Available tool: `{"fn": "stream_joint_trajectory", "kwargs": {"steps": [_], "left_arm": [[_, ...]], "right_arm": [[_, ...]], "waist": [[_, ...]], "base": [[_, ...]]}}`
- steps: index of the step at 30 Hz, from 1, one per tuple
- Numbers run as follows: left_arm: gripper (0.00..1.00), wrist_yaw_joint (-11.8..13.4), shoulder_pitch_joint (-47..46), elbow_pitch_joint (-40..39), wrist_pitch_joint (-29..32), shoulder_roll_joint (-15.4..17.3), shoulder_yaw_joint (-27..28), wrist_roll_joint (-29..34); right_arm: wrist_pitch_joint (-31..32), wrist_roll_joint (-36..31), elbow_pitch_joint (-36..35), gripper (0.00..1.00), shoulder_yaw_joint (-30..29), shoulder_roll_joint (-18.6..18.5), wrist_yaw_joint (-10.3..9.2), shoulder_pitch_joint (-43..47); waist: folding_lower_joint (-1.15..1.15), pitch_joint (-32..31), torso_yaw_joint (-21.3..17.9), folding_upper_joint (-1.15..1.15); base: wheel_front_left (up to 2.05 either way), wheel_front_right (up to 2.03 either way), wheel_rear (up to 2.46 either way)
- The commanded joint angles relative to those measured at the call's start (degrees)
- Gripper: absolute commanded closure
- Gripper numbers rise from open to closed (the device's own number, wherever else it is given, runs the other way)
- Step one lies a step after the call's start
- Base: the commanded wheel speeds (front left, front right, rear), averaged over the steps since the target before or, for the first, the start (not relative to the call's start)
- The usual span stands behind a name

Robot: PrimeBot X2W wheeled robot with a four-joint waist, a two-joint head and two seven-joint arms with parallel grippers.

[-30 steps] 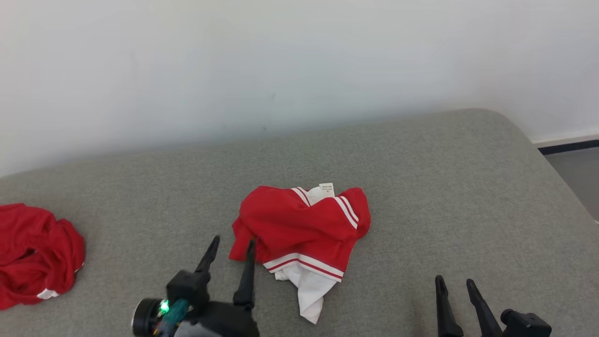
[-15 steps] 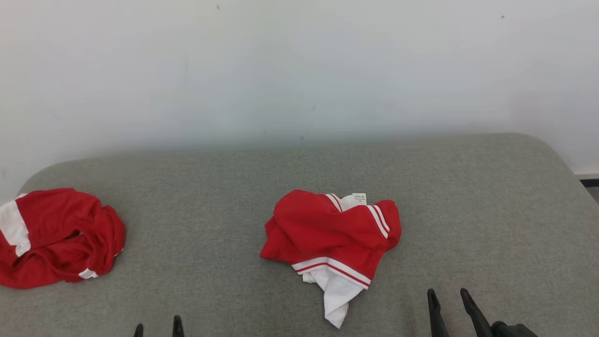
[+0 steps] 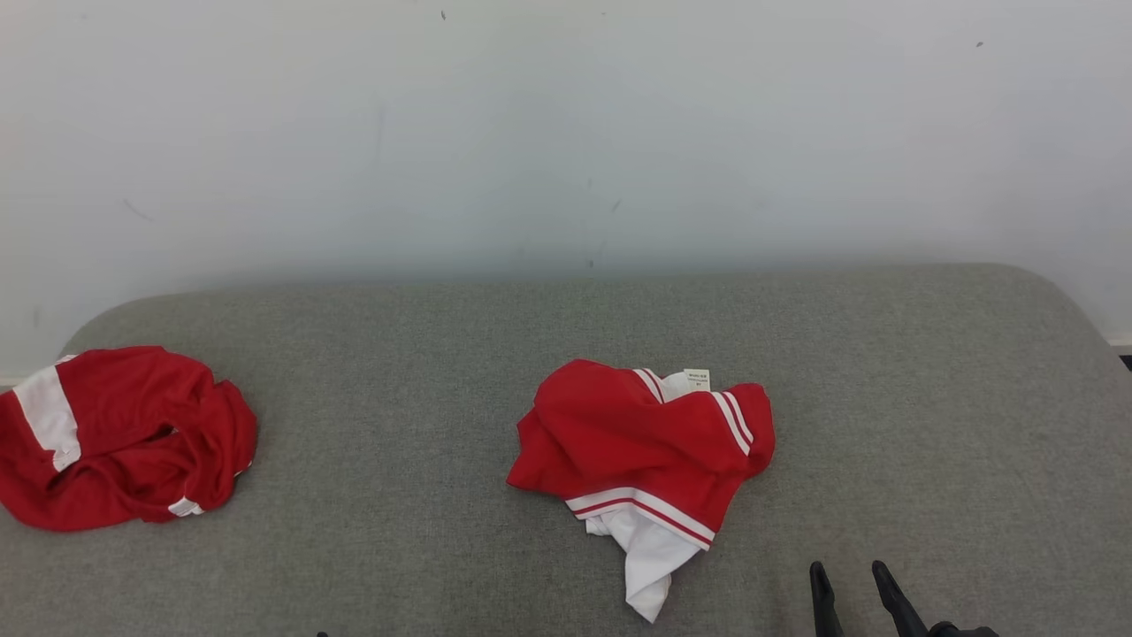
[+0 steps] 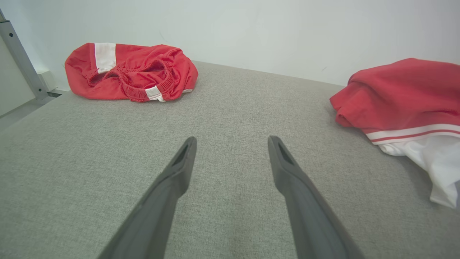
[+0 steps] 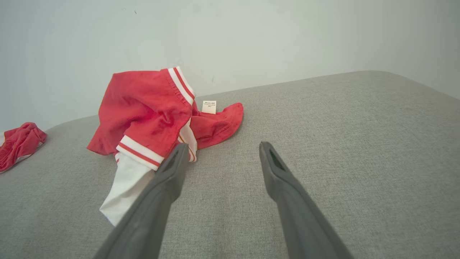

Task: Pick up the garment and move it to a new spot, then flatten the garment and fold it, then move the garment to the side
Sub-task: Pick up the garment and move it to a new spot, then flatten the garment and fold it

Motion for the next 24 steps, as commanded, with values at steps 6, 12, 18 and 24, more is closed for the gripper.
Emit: {"fn": "stream_joint_trajectory", "kwargs": {"steps": [6,12,18,24], "left_arm": [[0.0,-0.5,-1.3,0.5,-0.2,-0.1,-0.4,0.1],[0.0,-0.7,-1.9,0.7,-0.2,-0.1,-1.3,-0.3],[0.0,-0.6,-1.9,0.5,-0.2,-0.1,-1.4,-1.0],[0.0,-0.9,-2.4,0.8,-0.2,-0.1,-2.2,-1.2]], "right_arm": [[-0.1,1.2,0.3,0.0,0.0,0.1,0.2,-0.2],[-0.1,2.0,0.5,0.0,0.1,0.0,0.2,-0.6],[-0.1,2.5,0.7,0.0,0.1,0.1,0.2,-0.7],[-0.1,2.7,0.8,0.0,0.1,0.1,0.2,-1.0]], "waist": [[0.0,0.6,-0.5,0.0],[0.0,0.9,-0.7,0.0],[0.0,1.0,-0.7,0.0],[0.0,1.2,-0.9,0.0]], "base": [[0.0,0.0,0.0],[0.0,0.0,0.0],[0.0,0.0,0.0],[0.0,0.0,0.0]]}}
